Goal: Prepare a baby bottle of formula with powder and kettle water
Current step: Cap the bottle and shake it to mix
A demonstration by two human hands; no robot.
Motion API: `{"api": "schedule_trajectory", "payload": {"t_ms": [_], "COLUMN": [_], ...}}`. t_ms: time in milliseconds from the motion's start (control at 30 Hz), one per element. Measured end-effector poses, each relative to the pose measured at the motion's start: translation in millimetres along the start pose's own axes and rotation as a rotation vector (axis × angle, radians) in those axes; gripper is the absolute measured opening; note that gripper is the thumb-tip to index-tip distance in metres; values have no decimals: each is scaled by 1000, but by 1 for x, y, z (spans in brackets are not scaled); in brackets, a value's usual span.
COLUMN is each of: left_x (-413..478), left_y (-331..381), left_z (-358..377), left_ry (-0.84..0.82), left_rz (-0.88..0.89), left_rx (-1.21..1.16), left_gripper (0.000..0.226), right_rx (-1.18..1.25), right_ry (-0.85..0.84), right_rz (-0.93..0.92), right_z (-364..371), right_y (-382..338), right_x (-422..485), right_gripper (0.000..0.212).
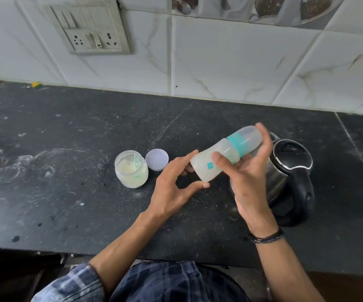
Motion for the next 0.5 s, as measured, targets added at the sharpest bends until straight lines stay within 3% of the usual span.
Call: {"api": "schedule_trajectory", "payload": {"t_ms": [133, 267, 333, 400, 500], "left_x": [-1, -11, -17, -20, -23], "left_y": [-16, -46, -59, -72, -87], "left_z": [5, 13, 16, 17, 19], "left_ry": [-61, -155, -193, -198, -230], "left_rz": [-20, -118, -149, -180, -209], "left_rx": [39, 158, 187, 238, 273], "left_gripper": [75, 57, 55, 53, 49], "right_rx": [120, -60, -93, 3, -82], "right_ry": [212, -9, 22, 73, 34], "right_rz": [-165, -183, -280, -243, -238], "right_z": [-4, 5, 1, -4, -5], "right_y": [-10, -9, -12, -14, -16], "right_x": [8, 10, 10, 15, 14], "right_gripper": [105, 100, 102, 102, 101]}}
Point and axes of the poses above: each hand's wrist, its own x-axis towards the middle knuckle, its own z-axis out of the palm, y = z × x, the point moved 3 cm from there along x, towards the middle knuckle, and after that the axes turned 7 degrees about x, right-handed, at the moved point
